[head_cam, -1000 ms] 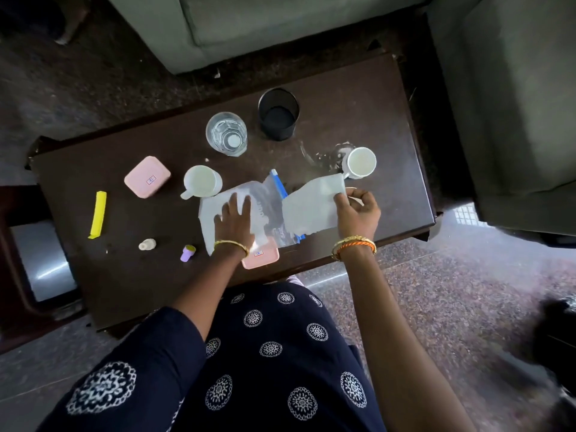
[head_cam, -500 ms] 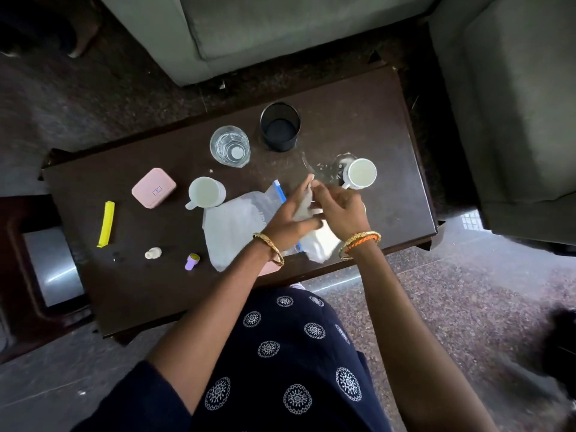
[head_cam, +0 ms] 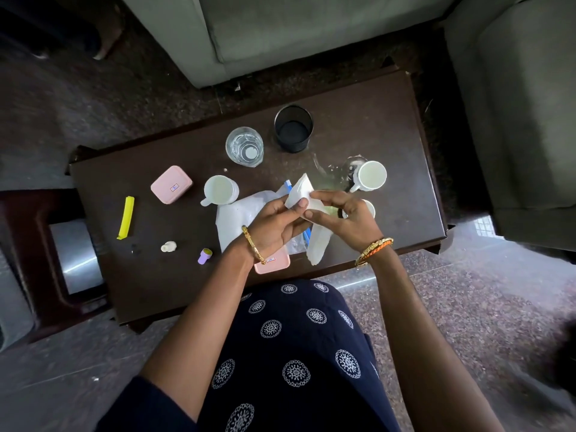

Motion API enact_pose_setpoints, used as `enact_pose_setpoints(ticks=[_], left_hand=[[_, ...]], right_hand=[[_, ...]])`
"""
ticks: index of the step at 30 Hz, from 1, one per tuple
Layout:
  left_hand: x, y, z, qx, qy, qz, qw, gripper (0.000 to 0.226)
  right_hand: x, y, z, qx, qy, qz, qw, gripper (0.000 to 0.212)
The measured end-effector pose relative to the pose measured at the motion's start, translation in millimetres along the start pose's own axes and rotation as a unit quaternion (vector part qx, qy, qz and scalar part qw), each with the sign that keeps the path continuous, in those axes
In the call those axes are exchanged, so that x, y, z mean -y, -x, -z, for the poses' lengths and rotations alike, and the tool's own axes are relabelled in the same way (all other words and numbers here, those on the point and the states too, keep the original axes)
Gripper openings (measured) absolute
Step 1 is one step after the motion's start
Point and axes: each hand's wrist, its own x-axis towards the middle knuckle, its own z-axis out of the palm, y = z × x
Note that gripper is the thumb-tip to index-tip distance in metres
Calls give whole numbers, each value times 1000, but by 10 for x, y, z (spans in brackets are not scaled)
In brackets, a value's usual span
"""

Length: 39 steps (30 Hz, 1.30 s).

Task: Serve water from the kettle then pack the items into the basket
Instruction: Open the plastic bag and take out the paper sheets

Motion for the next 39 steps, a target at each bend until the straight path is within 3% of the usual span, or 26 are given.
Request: enact_pose_setpoints(ticks=[6,9,13,21,24,26,28,30,32,34,37,39], left_hand=[[-70,-12,-5,-31,-82,5,996,20],[-99,-60,-36,-102,-119,-1,988,25],[-141,-91,-27,-173,-187,-18,967,20],[-254,-166,41,-228,-92,62,967,14],[-272,-168,80,-277,-29,79,957,22],[-265,-167,110,-308,-34,89,947,35],[-280,-181,120,-258,5,91,962,44],[-316,-167,95,-172,54,98,979,42],[-322,-169,99,-171,-52,101,979,29],[-276,-190,113,-201,-161,84,963,24],[-225,-283,113,-217,-219,37,951,19],[-209,-351,121,-244,-303,-21,921,15]], right_hand=[[-29,-9,-101,-11,-88,-29,996,33],[-28,-34,-134,-25,-185,-88,979,11],[-68,-86,-152,-71,-277,-158,945,33],[-97,-219,-185,-136,-326,-242,904,18],[-127,-244,-197,-148,-315,-273,897,22],[-150,-310,-190,-169,-227,-279,917,28],[-130,-350,-211,-183,-125,-242,945,25],[-140,-362,-246,-190,-125,-202,952,16],[-116,-323,-253,-159,-89,-130,975,21],[-160,-310,-260,-106,30,-115,987,29],[-227,-378,-269,-77,219,-155,960,29],[-178,-425,-313,-111,125,-89,982,21]])
